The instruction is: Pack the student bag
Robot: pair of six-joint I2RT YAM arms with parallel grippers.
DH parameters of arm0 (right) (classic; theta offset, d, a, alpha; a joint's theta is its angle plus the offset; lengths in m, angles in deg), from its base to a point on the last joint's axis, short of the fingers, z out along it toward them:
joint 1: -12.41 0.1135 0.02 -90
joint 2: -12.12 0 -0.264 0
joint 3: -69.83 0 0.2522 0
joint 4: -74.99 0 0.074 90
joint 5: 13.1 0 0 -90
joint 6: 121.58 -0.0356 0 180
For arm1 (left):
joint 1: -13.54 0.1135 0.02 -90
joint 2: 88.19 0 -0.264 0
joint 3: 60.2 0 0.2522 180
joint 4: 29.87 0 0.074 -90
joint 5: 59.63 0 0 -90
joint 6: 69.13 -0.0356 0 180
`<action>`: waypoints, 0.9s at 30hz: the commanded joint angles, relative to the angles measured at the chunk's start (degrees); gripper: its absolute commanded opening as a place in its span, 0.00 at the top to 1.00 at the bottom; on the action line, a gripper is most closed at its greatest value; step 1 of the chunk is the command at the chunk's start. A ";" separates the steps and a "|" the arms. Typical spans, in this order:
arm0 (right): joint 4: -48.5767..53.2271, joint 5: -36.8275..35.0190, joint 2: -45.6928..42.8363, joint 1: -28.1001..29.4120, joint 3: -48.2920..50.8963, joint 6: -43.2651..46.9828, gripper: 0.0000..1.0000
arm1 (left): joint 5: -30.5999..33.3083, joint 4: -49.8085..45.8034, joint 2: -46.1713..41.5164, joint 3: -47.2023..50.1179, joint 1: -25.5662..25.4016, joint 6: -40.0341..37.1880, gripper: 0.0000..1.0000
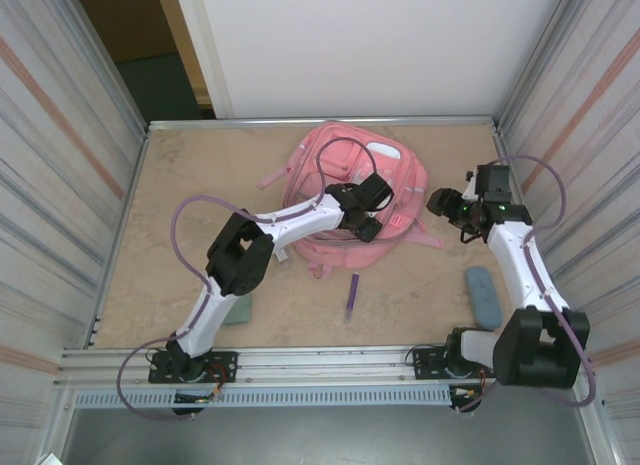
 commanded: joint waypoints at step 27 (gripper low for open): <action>-8.20 13.91 37.97 6.41 -20.78 -22.45 0.53 | -10.48 2.09 -13.12 -2.93 1.24 6.76 1.00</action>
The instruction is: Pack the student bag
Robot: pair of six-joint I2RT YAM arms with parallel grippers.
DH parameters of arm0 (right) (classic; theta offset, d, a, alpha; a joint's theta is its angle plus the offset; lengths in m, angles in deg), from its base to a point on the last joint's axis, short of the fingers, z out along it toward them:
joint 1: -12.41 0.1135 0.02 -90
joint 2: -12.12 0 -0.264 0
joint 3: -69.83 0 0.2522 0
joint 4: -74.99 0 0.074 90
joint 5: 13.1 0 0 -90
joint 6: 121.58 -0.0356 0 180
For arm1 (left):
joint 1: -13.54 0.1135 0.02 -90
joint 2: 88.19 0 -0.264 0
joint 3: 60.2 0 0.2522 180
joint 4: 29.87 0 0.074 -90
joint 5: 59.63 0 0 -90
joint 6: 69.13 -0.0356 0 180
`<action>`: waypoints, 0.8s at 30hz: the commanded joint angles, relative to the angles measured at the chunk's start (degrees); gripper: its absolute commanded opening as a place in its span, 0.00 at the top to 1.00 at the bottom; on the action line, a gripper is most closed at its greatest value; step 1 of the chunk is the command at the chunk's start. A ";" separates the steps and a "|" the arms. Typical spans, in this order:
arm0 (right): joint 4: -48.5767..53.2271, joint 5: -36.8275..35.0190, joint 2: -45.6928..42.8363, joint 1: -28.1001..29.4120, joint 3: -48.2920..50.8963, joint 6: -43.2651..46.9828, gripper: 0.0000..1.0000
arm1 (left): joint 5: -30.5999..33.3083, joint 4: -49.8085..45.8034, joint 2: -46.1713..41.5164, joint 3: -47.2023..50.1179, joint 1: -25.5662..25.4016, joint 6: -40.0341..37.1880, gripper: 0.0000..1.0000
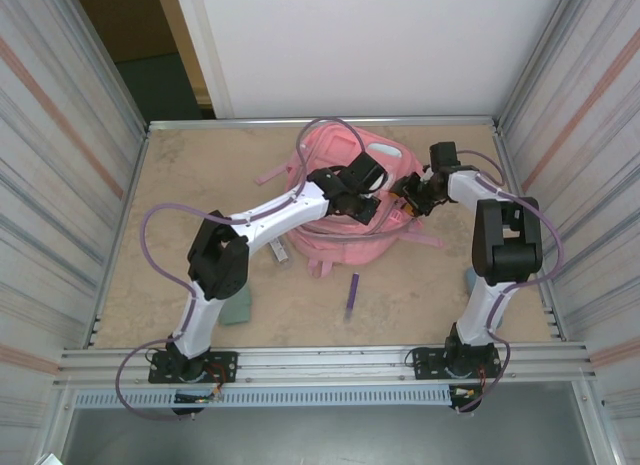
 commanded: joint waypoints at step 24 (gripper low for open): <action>4.83 5.17 -4.87 -3.68 0.72 10.03 0.92 | -7.89 8.43 -5.87 4.07 2.10 2.53 1.00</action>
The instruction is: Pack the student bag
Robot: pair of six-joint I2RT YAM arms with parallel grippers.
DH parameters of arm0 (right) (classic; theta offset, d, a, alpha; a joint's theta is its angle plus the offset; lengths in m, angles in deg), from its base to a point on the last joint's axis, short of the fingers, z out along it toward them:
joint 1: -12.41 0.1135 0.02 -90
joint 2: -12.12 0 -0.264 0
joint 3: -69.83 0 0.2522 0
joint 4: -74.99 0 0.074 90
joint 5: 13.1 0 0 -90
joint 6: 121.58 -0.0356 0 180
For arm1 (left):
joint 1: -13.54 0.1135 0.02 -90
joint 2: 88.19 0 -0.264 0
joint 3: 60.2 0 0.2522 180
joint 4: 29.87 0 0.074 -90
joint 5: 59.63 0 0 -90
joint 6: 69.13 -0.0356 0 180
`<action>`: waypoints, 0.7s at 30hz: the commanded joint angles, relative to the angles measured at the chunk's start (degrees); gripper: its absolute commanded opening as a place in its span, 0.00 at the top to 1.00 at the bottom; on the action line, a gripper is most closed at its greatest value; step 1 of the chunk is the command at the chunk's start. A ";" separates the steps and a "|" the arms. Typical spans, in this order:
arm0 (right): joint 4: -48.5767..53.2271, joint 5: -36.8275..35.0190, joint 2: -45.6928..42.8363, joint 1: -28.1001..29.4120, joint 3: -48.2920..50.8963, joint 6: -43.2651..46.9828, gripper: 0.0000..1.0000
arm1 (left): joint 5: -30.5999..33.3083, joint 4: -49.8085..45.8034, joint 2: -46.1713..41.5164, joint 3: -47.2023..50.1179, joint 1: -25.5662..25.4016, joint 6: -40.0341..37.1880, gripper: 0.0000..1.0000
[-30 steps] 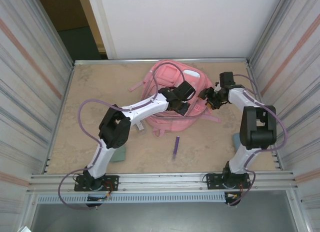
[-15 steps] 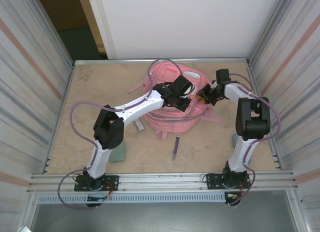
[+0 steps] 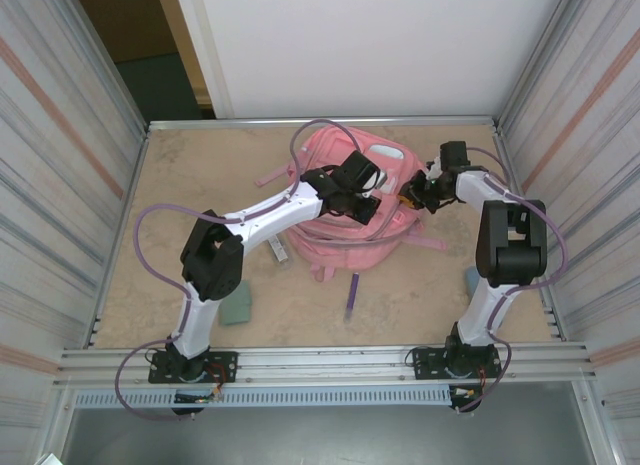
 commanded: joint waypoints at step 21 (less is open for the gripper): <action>9.50 -2.91 -4.18 -1.99 0.34 17.01 0.61 | -8.25 4.67 -2.58 -3.70 0.81 1.02 1.00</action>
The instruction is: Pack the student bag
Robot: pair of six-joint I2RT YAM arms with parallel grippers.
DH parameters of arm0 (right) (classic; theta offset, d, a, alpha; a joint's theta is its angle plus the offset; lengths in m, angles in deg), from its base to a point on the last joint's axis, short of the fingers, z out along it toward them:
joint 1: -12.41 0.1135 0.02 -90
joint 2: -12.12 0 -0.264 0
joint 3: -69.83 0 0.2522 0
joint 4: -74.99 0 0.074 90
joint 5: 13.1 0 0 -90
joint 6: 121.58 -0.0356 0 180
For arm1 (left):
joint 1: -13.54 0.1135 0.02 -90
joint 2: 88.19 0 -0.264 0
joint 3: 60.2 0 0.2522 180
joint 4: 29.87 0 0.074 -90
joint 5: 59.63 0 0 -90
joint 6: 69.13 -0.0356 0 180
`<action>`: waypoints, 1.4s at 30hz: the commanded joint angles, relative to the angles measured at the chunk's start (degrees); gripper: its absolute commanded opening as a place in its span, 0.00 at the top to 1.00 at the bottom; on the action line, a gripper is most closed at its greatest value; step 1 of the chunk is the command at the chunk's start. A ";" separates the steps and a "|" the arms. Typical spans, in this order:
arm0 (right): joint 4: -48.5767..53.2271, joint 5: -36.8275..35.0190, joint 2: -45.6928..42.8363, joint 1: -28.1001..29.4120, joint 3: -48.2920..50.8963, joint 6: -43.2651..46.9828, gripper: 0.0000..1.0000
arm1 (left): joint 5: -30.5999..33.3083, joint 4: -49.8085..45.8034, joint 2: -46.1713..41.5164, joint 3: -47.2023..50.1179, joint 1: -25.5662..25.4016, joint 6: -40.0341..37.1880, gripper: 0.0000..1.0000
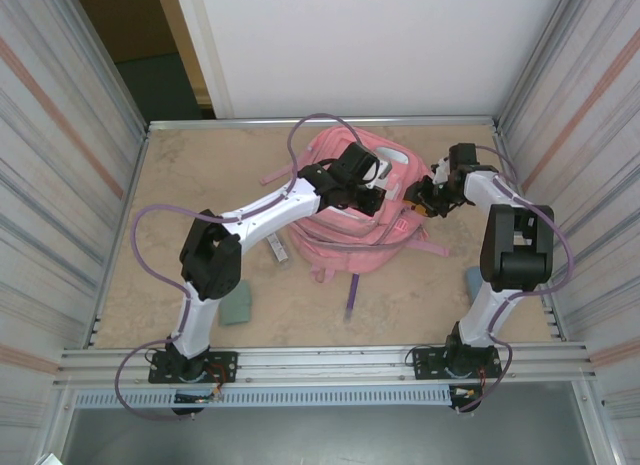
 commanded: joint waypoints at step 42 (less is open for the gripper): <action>26.21 4.06 7.04 0.22 -13.68 57.92 0.46 | 7.77 -8.64 -0.96 -5.66 0.67 -5.81 1.00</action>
